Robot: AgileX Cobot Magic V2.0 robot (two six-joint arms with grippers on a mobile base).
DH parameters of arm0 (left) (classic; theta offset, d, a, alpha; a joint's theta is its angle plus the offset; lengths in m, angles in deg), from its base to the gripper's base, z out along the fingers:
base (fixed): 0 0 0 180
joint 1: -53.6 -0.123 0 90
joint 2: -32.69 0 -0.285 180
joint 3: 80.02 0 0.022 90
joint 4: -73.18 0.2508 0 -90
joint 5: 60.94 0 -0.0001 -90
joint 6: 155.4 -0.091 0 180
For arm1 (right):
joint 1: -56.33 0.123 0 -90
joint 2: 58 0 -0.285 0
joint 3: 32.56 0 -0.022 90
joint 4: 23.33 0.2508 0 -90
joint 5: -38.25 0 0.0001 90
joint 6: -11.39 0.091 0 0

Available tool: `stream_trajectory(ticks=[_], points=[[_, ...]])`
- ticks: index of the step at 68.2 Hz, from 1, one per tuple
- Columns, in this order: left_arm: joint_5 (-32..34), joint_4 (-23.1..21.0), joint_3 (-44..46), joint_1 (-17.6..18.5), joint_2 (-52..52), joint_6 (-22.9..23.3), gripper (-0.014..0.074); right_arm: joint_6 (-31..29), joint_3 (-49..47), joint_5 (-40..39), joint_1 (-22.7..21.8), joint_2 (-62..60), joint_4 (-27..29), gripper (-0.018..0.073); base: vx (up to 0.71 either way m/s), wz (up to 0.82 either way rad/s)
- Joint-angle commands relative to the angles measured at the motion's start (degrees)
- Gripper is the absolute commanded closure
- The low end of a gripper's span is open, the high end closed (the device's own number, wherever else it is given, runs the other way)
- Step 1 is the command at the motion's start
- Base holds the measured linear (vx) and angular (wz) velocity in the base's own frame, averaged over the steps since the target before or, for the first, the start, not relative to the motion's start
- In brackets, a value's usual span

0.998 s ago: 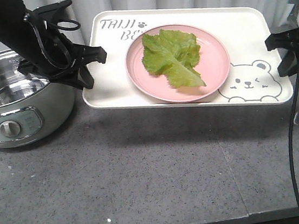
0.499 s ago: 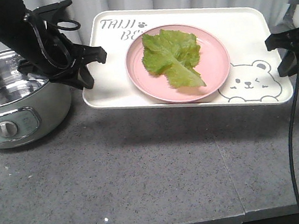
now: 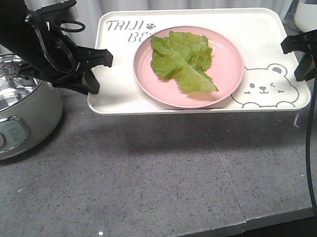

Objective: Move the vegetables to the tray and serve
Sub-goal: 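Hold the tray level with both grippers while the base starts moving, then turn the base away from the counter while holding the tray level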

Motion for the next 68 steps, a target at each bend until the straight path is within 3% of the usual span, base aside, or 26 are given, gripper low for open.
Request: stream_trajectory(ticks=[1, 68], points=[[3.28, -9.41, 1.66, 1.96, -3.02, -1.35, 0.0603, -0.78, -1.7, 2.47, 1.53, -2.95, 9.35, 0.0565, 0.0, -0.12], [3.28, -9.41, 1.66, 1.96, -3.02, -1.35, 0.0603, -0.78, -1.7, 2.47, 1.53, -2.95, 9.35, 0.0565, 0.01, -0.24]])
